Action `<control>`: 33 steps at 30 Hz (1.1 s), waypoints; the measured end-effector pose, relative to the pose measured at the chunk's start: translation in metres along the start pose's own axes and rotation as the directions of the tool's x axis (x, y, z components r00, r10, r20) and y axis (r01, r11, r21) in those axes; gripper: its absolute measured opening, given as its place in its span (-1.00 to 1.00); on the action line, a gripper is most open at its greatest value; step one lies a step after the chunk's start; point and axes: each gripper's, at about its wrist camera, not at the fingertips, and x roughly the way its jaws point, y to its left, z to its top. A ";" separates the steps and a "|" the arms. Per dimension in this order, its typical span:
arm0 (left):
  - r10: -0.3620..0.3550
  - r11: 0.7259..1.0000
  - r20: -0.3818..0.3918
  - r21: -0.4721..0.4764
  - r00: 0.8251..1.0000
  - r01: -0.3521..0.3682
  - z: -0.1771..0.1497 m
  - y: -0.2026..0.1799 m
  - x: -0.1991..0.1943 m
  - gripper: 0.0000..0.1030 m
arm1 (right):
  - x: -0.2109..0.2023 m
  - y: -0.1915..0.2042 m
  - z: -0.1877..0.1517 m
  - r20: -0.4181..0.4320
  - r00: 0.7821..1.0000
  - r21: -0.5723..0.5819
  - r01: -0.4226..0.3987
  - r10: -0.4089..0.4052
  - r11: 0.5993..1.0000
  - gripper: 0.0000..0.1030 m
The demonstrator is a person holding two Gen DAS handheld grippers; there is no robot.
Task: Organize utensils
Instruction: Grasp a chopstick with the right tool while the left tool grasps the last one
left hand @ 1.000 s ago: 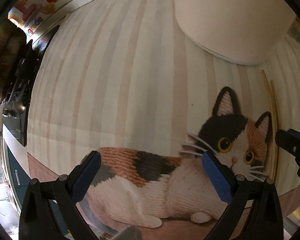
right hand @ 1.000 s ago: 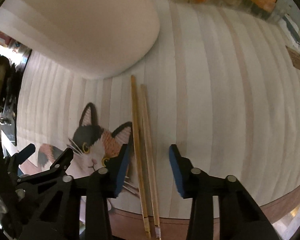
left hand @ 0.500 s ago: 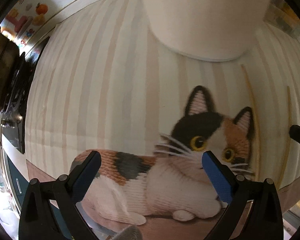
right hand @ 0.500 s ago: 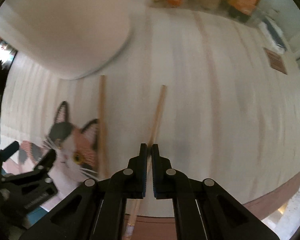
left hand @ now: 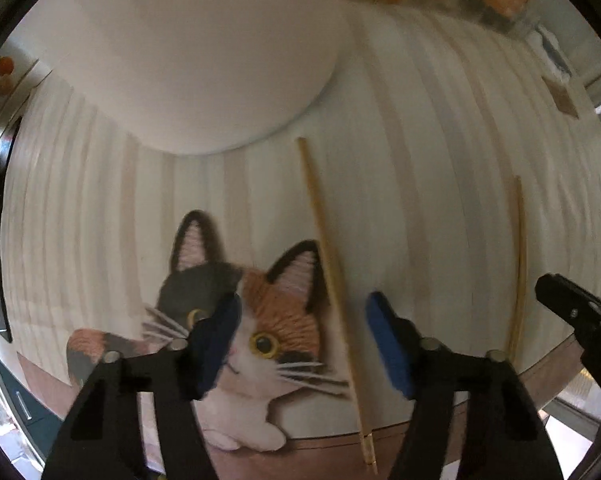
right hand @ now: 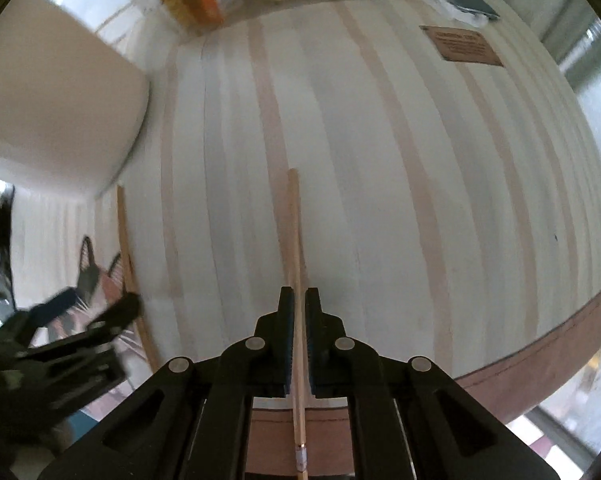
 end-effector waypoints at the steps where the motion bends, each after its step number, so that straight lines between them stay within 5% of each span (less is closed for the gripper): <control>1: -0.003 1.000 0.010 0.003 1.000 0.003 -0.001 -0.002 -0.002 -0.24 | -0.002 -0.007 -0.002 -0.001 1.000 0.015 -0.010 0.010 1.000 -0.63; 3: -0.018 1.000 0.010 0.011 1.000 0.018 -0.003 -0.003 -0.004 -0.69 | -0.007 -0.013 -0.008 0.002 1.000 0.036 -0.021 0.021 0.999 -0.45; 6: -0.006 1.000 0.012 0.019 1.000 0.005 -0.009 0.005 -0.005 -0.87 | -0.010 -0.023 -0.012 -0.003 1.000 0.042 -0.023 0.023 0.999 -0.39; 13: 0.028 0.999 0.008 -0.042 1.000 -0.027 -0.033 0.056 -0.009 -0.91 | 0.000 0.008 -0.009 -0.033 0.999 0.009 -0.015 0.015 1.000 -0.30; 18: 0.037 0.992 -0.005 -0.122 0.999 -0.038 -0.049 0.097 -0.011 -0.91 | 0.015 0.030 -0.008 -0.050 0.997 -0.036 0.062 -0.064 0.997 -0.31; 22: 0.035 0.986 -0.009 -0.161 0.999 -0.036 -0.064 0.131 -0.013 -0.91 | 0.018 0.047 -0.013 -0.041 0.995 -0.067 0.091 -0.094 0.994 -0.85; 33: 0.027 0.988 0.002 -0.151 1.000 -0.026 -0.080 0.127 -0.017 -0.91 | 0.021 0.116 -0.030 -0.054 0.997 -0.222 0.039 -0.052 0.974 -0.86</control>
